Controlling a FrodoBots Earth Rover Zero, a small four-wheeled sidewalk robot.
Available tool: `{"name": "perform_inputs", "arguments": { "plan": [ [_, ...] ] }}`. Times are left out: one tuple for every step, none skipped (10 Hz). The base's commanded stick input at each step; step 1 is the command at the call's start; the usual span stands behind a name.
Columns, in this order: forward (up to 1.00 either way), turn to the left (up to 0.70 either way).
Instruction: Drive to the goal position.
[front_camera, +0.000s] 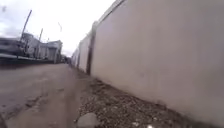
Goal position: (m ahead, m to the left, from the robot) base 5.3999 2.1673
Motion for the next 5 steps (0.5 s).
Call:
{"name": "perform_inputs", "arguments": {
  "plan": [
    [0.05, 0.00],
    [0.00, 0.00],
    [0.00, 0.00],
    [-0.14, 0.00],
    [-0.29, 0.00]
  ]
}}
